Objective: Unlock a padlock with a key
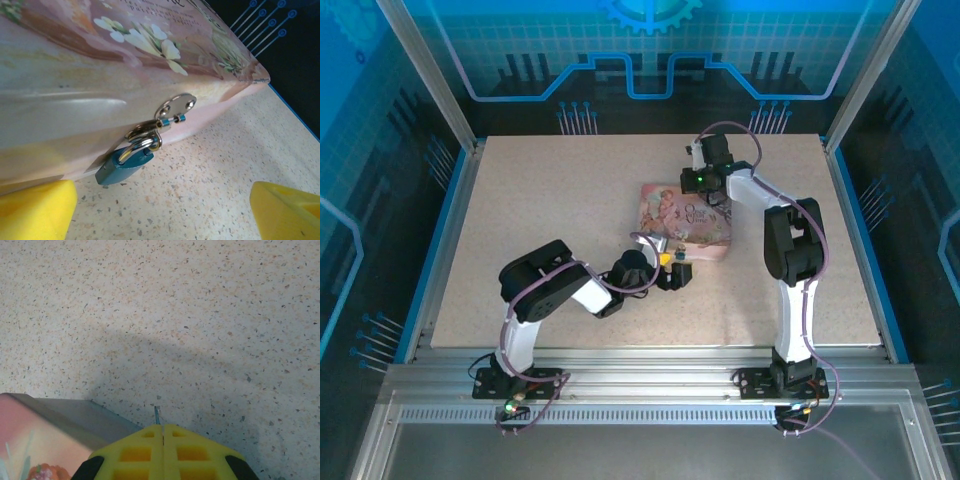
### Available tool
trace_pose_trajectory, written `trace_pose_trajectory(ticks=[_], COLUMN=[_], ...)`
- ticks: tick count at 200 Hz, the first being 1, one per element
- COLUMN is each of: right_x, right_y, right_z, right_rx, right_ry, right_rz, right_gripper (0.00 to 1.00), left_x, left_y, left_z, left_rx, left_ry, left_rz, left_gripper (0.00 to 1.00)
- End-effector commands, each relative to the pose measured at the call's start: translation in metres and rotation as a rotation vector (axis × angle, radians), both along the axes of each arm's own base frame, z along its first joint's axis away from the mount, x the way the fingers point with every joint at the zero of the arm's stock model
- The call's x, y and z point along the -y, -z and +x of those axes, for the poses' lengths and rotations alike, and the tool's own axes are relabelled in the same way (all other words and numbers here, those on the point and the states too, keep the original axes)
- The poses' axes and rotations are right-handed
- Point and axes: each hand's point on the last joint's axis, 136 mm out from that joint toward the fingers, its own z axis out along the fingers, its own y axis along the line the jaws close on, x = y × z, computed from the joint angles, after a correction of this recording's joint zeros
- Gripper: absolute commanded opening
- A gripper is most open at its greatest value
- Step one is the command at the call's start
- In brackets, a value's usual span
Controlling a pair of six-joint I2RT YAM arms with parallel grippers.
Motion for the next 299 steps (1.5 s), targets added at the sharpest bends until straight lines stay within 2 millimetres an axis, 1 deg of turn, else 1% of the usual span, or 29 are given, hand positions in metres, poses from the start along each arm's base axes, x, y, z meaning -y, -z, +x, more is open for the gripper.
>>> trace_pose_trajectory(ticks=[1, 17, 43, 70, 87, 98, 107, 124, 146, 195, 215, 227, 256, 278, 299], right_x=[-0.009, -0.01, -0.012, -0.012, -0.012, -0.011, -0.01, -0.006, 0.003, 0.027, 0.04, 0.052, 0.085, 0.108, 0.127], right_y=[0.026, 0.028, 0.03, 0.029, 0.028, 0.027, 0.025, 0.016, -0.001, -0.04, -0.05, -0.054, -0.053, -0.044, -0.03], right_z=[-0.03, -0.03, -0.031, -0.031, -0.03, -0.03, -0.029, -0.025, -0.018, -0.005, -0.004, -0.003, -0.003, -0.005, -0.009], right_rx=[-0.121, -0.125, -0.127, -0.126, -0.126, -0.121, -0.114, -0.1, -0.069, 0.001, 0.019, 0.028, 0.02, -0.002, -0.032], right_ry=[-0.043, -0.043, -0.045, -0.045, -0.043, -0.04, -0.036, -0.025, 0.003, 0.079, 0.116, 0.153, 0.251, 0.318, 0.375], right_rz=[-0.017, -0.017, -0.016, -0.021, -0.021, -0.025, -0.031, -0.043, -0.042, -0.051, -0.062, -0.073, -0.104, -0.132, -0.149], right_gripper=[0.0, 0.0, 0.0, 0.0, 0.0, 0.0, 0.0, 0.0, 0.0, 0.0, 0.0, 0.0, 0.0, 0.0, 0.0], left_x=[0.024, 0.026, 0.026, 0.026, 0.025, 0.024, 0.022, 0.018, 0.015, 0.018, 0.019, 0.022, 0.028, 0.029, 0.027], left_y=[-0.026, -0.026, -0.026, -0.029, -0.03, -0.033, -0.034, -0.038, -0.039, -0.03, -0.029, -0.029, -0.023, -0.017, -0.015], left_z=[-0.003, -0.005, -0.006, -0.009, -0.014, -0.017, -0.019, -0.023, -0.027, -0.027, -0.024, -0.023, -0.02, -0.017, -0.013], left_rx=[0.094, 0.086, 0.093, 0.102, 0.108, 0.114, 0.107, 0.106, 0.099, 0.049, 0.042, 0.038, 0.01, 0.0, 0.011], left_ry=[0.096, 0.114, 0.112, 0.116, 0.12, 0.12, 0.116, 0.117, 0.121, 0.124, 0.116, 0.12, 0.132, 0.124, 0.097], left_rz=[-0.06, -0.059, -0.06, -0.087, -0.088, -0.098, -0.106, -0.111, -0.102, -0.114, -0.117, -0.116, -0.089, -0.057, -0.029], left_gripper=[0.88, 0.84, 0.87, 0.87, 0.84, 0.86, 0.88, 0.89, 0.91, 0.94, 0.96, 0.97, 0.97, 0.97, 0.97])
